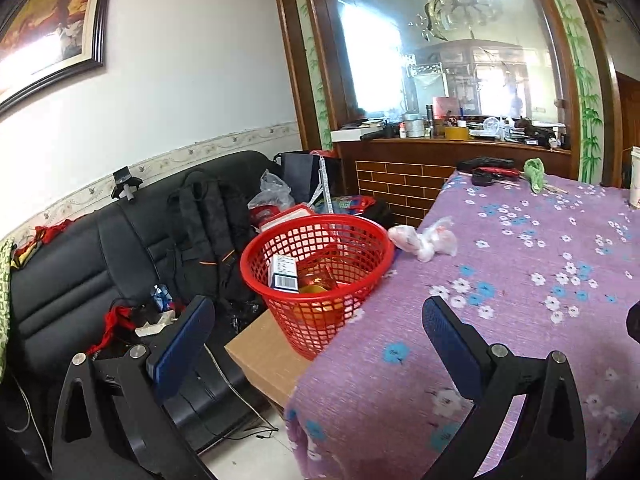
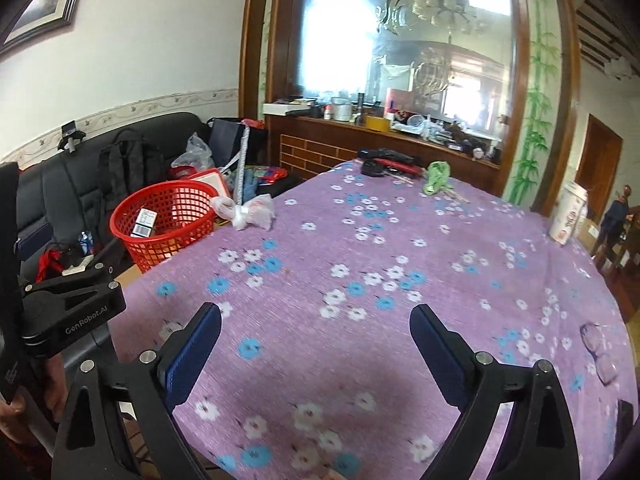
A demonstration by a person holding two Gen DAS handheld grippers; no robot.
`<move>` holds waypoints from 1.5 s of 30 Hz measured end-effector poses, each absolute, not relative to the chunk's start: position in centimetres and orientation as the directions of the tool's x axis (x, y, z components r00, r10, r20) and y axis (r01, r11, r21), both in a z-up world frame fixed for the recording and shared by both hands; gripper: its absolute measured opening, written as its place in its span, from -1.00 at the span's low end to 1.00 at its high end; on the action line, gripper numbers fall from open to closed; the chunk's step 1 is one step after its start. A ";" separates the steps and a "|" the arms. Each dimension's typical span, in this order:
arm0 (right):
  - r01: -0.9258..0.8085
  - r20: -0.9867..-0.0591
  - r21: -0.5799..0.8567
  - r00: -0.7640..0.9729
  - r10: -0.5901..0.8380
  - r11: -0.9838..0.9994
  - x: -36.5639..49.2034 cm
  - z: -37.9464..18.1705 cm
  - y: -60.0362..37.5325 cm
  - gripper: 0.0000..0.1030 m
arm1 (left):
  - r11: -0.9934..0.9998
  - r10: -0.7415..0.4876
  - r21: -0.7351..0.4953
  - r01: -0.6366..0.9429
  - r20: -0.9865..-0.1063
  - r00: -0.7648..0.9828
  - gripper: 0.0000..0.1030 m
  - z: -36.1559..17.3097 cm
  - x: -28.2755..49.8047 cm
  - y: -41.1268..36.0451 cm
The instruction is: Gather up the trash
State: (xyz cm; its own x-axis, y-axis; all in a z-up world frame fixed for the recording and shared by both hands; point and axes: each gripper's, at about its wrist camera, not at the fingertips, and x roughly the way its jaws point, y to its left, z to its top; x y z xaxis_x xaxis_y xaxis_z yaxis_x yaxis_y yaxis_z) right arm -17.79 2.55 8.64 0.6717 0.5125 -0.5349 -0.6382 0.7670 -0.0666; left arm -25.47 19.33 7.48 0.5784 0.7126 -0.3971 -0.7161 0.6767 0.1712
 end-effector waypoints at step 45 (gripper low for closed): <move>-0.600 -0.577 -0.065 0.674 0.461 0.797 -17.2 7.2 1.6 0.90 | 0.714 0.678 0.207 -0.669 -0.445 0.585 1.00 6.2 -23.9 17.9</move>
